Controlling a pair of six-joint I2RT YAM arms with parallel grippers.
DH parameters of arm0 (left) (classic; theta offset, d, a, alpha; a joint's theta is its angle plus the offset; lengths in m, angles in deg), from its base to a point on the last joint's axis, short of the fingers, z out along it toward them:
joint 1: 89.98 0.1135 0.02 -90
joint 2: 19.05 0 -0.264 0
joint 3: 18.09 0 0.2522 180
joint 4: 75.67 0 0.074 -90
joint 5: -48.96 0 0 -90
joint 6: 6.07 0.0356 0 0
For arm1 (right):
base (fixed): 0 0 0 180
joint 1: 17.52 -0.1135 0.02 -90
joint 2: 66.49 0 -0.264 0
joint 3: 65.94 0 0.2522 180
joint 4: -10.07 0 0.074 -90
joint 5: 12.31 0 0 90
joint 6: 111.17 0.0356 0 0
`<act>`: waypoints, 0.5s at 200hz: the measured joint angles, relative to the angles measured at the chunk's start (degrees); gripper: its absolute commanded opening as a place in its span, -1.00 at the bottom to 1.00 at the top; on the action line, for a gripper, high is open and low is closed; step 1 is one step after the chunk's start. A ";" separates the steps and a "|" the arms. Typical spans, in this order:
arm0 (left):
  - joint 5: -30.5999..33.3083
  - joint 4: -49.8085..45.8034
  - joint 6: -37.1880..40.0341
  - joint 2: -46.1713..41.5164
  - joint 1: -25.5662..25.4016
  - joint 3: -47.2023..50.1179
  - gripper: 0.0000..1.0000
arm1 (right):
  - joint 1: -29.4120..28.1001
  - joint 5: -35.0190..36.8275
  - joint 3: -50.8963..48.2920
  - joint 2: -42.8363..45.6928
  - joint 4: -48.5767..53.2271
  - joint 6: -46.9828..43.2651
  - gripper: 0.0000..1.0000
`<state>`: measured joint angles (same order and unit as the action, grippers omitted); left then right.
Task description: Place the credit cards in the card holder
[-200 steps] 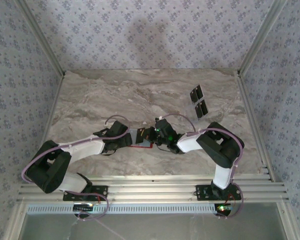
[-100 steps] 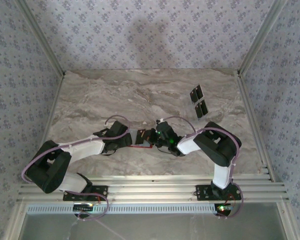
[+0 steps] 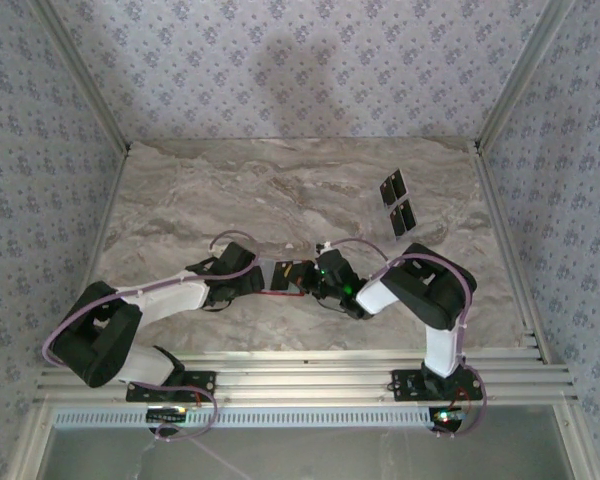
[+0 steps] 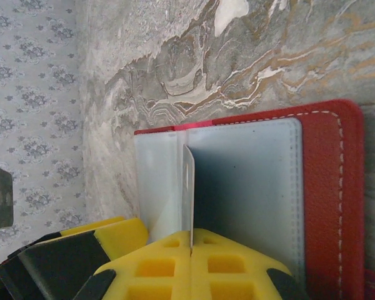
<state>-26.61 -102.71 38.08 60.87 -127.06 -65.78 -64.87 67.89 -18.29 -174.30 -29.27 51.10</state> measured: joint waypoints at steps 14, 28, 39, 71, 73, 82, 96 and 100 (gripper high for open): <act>0.04 0.02 -0.20 0.00 0.00 0.02 0.97 | 0.02 -0.04 -0.11 -0.33 -0.74 0.28 -1.00; 0.15 0.04 -0.33 0.00 0.00 0.02 0.97 | 0.02 -0.09 -0.24 -0.79 -1.53 0.42 -1.00; 0.15 0.04 -0.35 0.00 0.00 0.02 0.97 | 0.02 -0.13 -0.28 -1.18 -2.25 0.44 -1.00; 0.15 0.04 -0.35 0.00 -0.04 0.02 0.96 | 0.02 -0.83 -0.37 -2.51 -4.96 0.70 -1.00; 0.15 0.04 -0.35 0.00 -0.02 0.02 0.97 | 0.02 -0.87 -0.37 -2.56 -5.05 0.72 -1.00; 0.15 0.04 -0.35 0.00 -0.02 0.02 0.96 | 0.07 -1.20 -0.37 -2.93 -5.79 0.83 -1.00; 0.15 0.04 -0.35 0.00 -0.04 0.02 0.97 | 0.13 -1.64 -0.39 -3.26 -6.54 0.83 -1.00; 0.15 0.04 -0.35 0.00 -0.04 0.02 0.97 | 0.13 -1.75 -0.39 -3.34 -6.73 0.83 -1.00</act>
<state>-26.45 -102.67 37.73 60.87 -127.10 -65.76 -64.74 66.14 -18.68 -177.65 -36.00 51.93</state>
